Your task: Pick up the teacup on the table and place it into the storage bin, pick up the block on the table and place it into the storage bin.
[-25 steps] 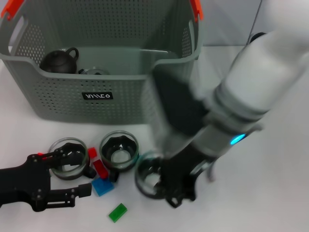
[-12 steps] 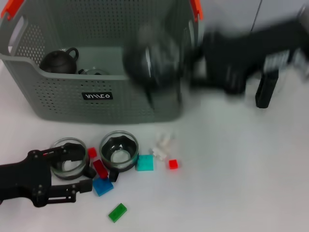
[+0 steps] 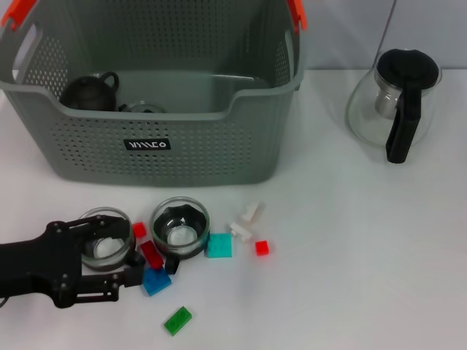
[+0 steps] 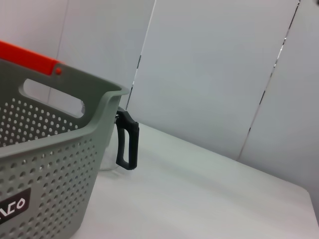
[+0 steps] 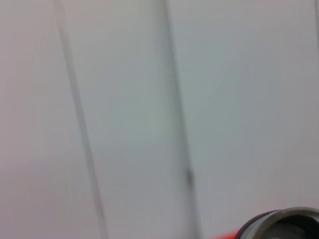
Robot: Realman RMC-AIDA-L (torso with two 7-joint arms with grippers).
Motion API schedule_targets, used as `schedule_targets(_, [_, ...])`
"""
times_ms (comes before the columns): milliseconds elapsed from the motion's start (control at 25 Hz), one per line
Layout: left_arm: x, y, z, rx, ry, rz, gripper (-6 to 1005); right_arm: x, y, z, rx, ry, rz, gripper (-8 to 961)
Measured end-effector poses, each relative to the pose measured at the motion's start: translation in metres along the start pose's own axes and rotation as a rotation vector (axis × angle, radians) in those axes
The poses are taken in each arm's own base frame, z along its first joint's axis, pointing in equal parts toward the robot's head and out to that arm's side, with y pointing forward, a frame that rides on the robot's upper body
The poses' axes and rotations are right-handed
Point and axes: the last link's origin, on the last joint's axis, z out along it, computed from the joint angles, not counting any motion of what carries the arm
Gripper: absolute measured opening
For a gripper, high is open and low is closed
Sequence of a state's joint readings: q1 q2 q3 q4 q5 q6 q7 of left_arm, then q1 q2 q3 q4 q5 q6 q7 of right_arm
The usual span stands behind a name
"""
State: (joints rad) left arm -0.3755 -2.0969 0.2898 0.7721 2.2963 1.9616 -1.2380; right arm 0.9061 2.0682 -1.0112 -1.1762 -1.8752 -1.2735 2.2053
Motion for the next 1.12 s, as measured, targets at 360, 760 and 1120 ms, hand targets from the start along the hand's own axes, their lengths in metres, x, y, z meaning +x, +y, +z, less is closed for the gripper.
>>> schedule_targets(360, [0.0, 0.001, 0.004, -0.007, 0.006, -0.018, 842, 0.005, -0.002, 0.092, 0.206, 0.337, -0.149, 58])
schedule_targets(760, [-0.002, 0.002, 0.006, -0.01, 0.012, -0.028, 842, 0.065, -0.02, 0.137, 0.343, 0.467, -0.184, 66])
schedule_targets(1120, [-0.005, 0.001, 0.01, -0.005, 0.006, -0.036, 842, 0.091, -0.022, 0.136, 0.352, 0.52, -0.173, 104])
